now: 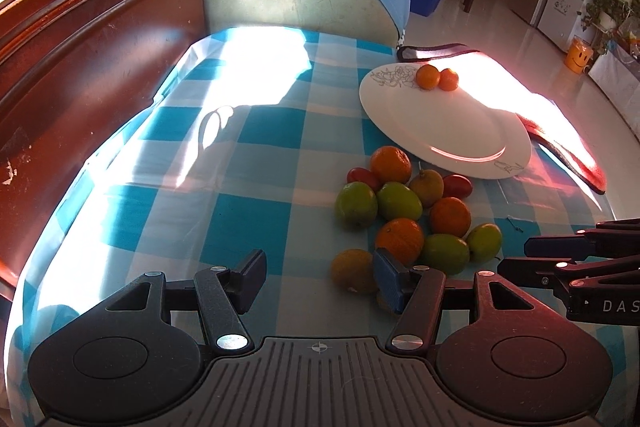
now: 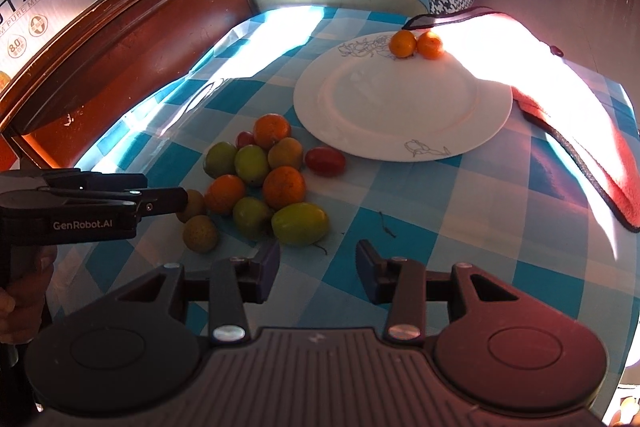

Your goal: Organize fruits

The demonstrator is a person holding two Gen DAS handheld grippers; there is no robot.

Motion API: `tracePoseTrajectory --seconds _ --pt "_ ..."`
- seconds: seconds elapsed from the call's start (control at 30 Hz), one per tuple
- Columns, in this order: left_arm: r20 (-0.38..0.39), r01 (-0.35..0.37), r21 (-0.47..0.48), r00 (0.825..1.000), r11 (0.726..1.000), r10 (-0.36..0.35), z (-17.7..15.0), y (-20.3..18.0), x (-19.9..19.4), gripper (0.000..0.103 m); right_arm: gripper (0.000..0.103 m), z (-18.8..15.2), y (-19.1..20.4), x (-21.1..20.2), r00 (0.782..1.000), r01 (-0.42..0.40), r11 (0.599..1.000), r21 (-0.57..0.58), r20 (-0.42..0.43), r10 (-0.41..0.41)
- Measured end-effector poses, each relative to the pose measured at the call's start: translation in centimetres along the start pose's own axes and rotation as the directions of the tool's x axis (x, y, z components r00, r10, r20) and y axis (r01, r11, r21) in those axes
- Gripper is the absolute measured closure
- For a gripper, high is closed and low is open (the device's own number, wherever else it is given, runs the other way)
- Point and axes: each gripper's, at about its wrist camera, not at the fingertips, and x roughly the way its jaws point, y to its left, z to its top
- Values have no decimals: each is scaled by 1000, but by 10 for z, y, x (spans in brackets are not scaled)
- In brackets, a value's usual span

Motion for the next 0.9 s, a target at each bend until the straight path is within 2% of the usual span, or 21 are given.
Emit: tracePoseTrajectory --seconds 0.23,0.37,0.63,0.8,0.9 --pt "-6 30 8 1000 1000 -30 -2 -2 4 48 60 0 6 9 1000 14 999 -38 -7 -15" --pt "3 30 3 1000 1000 -30 -3 -2 5 49 53 1 10 13 1000 22 998 -65 2 -22" --pt "4 68 -9 998 998 -68 -3 0 5 56 53 2 14 20 999 35 994 -104 28 -33" --pt "-1 79 -31 997 996 -79 -3 4 7 59 54 2 15 22 998 39 992 -124 45 -34" --pt "2 83 -35 997 996 -83 -3 5 6 62 62 3 15 24 999 33 991 -127 47 -27"
